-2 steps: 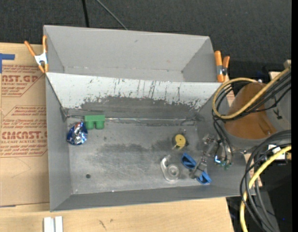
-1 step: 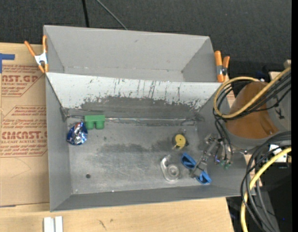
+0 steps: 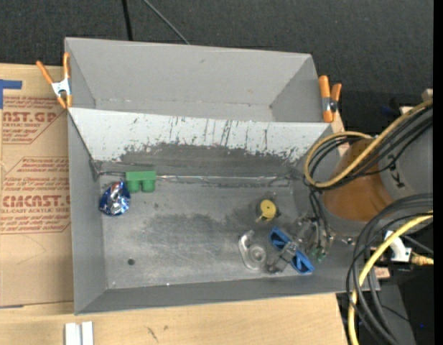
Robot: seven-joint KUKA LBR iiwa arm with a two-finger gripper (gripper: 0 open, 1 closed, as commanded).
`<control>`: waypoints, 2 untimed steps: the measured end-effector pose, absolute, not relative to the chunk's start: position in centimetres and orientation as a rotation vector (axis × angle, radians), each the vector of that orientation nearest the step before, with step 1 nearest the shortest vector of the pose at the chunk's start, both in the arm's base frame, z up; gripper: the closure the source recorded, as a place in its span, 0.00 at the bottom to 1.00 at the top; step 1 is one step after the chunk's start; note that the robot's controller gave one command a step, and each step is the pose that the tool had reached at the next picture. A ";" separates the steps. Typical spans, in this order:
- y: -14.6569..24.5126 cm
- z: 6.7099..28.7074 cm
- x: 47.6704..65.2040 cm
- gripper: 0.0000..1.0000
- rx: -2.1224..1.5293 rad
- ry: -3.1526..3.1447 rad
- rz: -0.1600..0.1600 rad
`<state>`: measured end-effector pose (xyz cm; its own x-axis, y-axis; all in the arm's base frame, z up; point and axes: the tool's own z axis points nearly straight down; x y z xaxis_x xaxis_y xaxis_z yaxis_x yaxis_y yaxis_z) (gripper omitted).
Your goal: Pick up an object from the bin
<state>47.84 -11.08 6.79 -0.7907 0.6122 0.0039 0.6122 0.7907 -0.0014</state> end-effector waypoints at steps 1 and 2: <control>-11.1 6.7 47.8 0.00 -1.014 -2.969 0.001; -11.1 6.8 47.9 1.00 -1.014 -2.970 0.002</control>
Offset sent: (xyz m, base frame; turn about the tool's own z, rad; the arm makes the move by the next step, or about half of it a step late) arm 0.0000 0.0000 0.0000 0.0000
